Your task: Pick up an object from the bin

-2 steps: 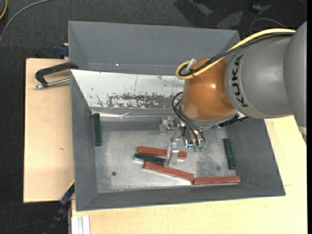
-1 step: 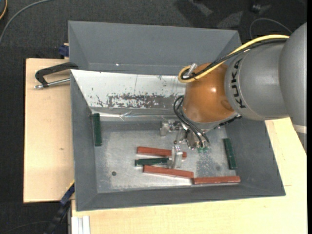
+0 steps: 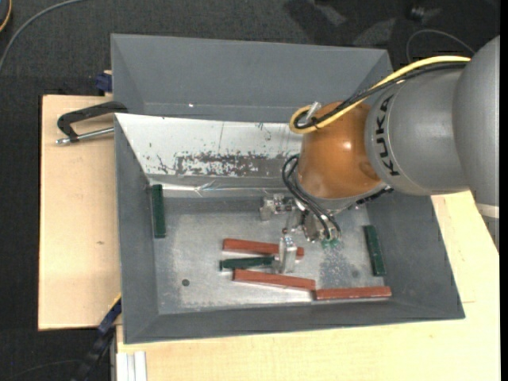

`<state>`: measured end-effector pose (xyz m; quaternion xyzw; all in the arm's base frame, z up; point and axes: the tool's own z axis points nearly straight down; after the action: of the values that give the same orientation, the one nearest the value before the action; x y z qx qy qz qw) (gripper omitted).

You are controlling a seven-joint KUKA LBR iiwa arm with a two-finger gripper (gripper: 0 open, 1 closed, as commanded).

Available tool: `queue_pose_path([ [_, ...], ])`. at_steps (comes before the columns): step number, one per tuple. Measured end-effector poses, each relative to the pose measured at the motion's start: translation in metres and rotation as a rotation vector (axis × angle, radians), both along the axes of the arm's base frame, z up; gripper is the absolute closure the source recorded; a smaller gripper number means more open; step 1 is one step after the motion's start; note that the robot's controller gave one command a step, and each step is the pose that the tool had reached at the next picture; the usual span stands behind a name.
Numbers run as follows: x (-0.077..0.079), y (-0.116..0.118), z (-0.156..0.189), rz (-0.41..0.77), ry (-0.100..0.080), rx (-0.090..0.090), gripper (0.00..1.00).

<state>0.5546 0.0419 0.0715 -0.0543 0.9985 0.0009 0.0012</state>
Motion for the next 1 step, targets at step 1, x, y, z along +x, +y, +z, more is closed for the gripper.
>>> queue_pose_path([
  [1, 0.0015, -0.0005, 0.0020, 0.000, -0.005, 0.000, 1.00],
])
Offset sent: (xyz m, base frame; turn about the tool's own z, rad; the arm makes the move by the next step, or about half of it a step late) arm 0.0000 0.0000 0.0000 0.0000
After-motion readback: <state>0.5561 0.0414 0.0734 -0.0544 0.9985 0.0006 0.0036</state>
